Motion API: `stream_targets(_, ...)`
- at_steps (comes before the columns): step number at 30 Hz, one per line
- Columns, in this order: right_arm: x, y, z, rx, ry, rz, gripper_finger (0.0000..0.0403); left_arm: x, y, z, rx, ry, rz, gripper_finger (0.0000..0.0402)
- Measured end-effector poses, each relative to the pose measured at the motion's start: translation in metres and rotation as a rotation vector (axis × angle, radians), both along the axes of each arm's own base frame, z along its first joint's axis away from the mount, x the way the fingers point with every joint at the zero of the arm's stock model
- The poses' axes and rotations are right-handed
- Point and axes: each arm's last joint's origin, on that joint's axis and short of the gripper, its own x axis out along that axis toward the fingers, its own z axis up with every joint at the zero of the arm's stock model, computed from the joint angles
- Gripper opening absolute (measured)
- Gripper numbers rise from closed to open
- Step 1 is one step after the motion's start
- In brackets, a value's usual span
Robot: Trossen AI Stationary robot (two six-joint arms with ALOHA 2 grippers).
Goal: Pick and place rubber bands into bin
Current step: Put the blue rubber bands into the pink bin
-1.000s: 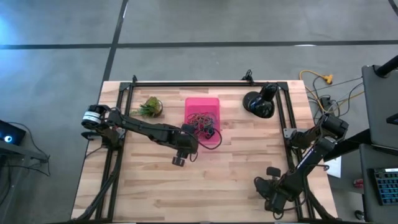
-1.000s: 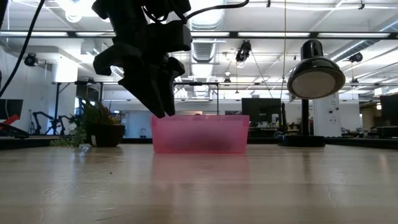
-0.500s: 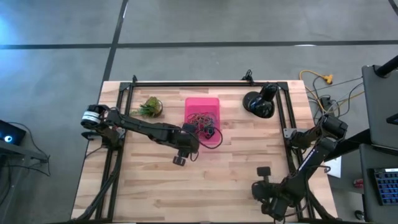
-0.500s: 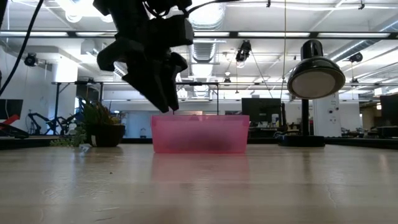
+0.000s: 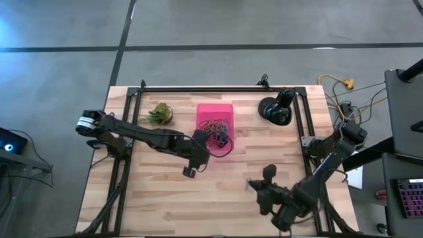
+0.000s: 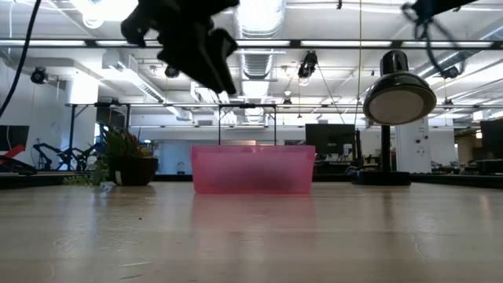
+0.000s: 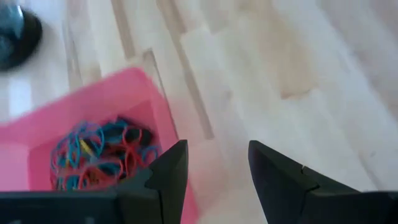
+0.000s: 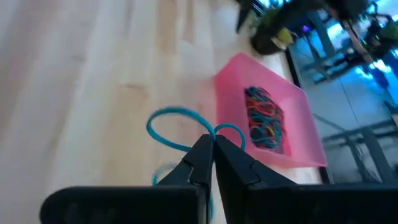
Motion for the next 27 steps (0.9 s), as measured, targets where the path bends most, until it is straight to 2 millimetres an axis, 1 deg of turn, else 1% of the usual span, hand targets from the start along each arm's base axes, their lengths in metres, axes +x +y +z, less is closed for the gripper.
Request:
stream_targets(5,0.024,-0.025,-0.003,-0.017,0.002,-0.086,0.0009,-0.017,-0.014,0.019,-0.013,-0.095,-0.057,0.0154)
stream_targets(7,0.034,-0.036,-0.005,-0.025,0.001,-0.111,0.0009,-0.028,-0.021,0.025,-0.022,-0.116,-0.082,0.0154)
stream_targets(10,0.048,-0.052,-0.008,-0.061,0.014,-0.129,0.0009,-0.044,-0.031,0.03,-0.041,-0.183,-0.127,0.0154)
stream_targets(13,0.062,-0.069,-0.01,-0.083,0.009,-0.15,0.0009,-0.063,-0.037,0.029,-0.06,-0.226,-0.164,0.0154)
stream_targets(18,0.087,-0.098,-0.011,-0.1,-0.024,-0.166,0.0009,-0.093,-0.038,0.017,-0.065,-0.288,-0.167,0.0154)
stream_targets(21,0.102,-0.118,-0.01,-0.061,-0.045,-0.139,0.0009,-0.108,-0.035,0.006,-0.085,-0.313,-0.147,0.0154)
stream_targets(24,0.117,-0.141,-0.006,-0.01,-0.089,-0.112,0.0009,-0.12,-0.032,-0.004,-0.105,-0.336,-0.131,0.0154)
stream_targets(27,0.128,-0.165,-0.002,0.032,-0.134,-0.113,0.0009,-0.129,-0.028,-0.01,-0.124,-0.363,-0.125,0.0154)
